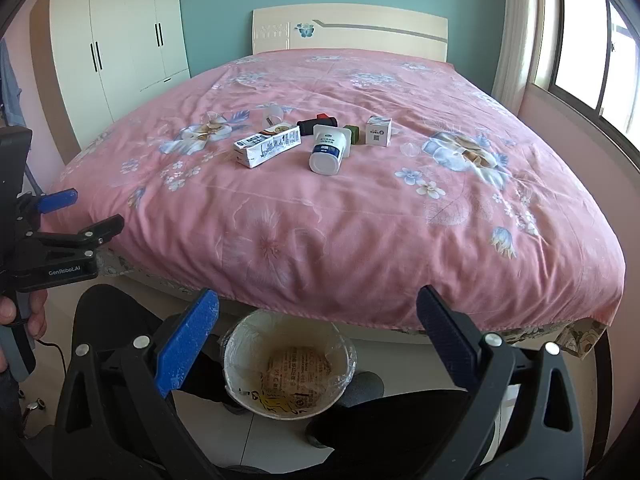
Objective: Collect trash
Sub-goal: 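Reach to the bed and grasp the milk carton with the left gripper while the right grasps the yogurt cup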
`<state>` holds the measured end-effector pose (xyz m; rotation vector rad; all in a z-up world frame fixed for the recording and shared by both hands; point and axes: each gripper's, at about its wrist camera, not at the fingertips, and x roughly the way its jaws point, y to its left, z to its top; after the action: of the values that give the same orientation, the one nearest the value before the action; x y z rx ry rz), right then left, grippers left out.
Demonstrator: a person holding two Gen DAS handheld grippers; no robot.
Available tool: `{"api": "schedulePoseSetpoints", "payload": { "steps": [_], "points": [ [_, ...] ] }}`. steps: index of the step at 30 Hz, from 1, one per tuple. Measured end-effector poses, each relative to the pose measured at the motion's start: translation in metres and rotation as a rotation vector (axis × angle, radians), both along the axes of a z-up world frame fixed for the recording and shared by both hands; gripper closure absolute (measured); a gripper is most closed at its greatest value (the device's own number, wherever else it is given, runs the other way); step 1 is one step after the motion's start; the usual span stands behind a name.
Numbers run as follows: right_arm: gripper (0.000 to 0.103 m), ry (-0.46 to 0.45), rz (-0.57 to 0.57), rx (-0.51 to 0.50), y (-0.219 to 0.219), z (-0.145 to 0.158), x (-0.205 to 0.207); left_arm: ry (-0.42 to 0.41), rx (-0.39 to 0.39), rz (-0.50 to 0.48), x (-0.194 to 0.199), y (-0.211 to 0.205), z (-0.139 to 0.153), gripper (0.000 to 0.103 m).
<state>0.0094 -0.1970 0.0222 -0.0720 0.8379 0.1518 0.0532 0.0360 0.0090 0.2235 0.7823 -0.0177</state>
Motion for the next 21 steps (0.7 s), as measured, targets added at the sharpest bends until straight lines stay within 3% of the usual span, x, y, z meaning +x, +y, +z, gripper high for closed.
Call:
{"api": "schedulePoseSetpoints", "payload": {
  "steps": [11,21],
  "points": [
    [0.007,0.037,-0.005,0.003,0.001,-0.016,0.063,0.051,-0.036,-0.047,0.072,-0.003,-0.02,0.002],
    [0.007,0.029,-0.023,0.006,0.005,-0.021,0.128,0.025,-0.034,-0.073,0.14,-0.002,-0.025,0.002]
  ]
}}
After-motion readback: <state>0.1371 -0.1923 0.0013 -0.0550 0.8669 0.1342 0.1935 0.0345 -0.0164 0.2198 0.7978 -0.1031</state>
